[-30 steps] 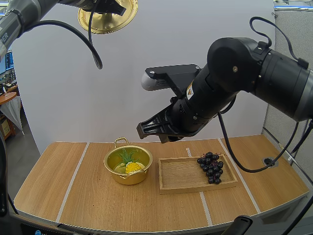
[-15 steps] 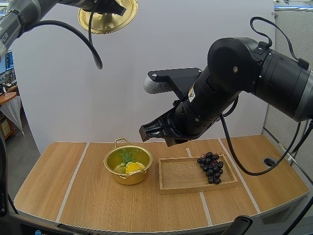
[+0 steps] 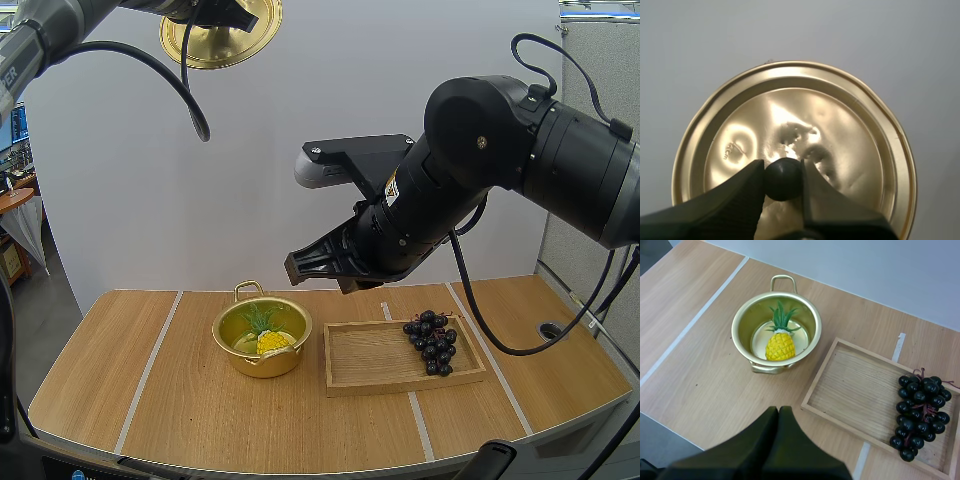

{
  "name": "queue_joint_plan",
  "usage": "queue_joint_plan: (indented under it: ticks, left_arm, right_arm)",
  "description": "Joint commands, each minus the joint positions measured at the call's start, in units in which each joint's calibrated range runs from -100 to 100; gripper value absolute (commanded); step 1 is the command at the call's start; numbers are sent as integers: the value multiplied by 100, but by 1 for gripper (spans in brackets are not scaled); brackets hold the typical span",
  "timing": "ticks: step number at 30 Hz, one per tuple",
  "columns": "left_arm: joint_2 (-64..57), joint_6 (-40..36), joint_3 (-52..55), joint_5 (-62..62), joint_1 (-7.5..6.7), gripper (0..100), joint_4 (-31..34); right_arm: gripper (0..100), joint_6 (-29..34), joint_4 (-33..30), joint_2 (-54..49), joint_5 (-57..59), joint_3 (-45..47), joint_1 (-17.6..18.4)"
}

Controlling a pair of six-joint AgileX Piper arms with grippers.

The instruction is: Open the pot, put the pineapple inside, and close it

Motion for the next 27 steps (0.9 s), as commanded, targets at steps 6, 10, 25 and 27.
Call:
queue_joint_plan:
  ticks: [6,10,25,27]
  left_arm:
    - [-40,-54,-52,-204,-23,0,3]
    - [-40,-54,-52,-204,-23,0,3]
    - [271,107,63,1862,-23,0,3]
    - [472,276,171,2290,-23,0,3]
  right_arm:
    - [0,7,2,-72,-186,22,-26]
    - [0,-6,256,-61,-911,22,-26]
    - [0,-428,267,114,-822,22,-26]
    - [0,-428,267,114,-863,22,-26]
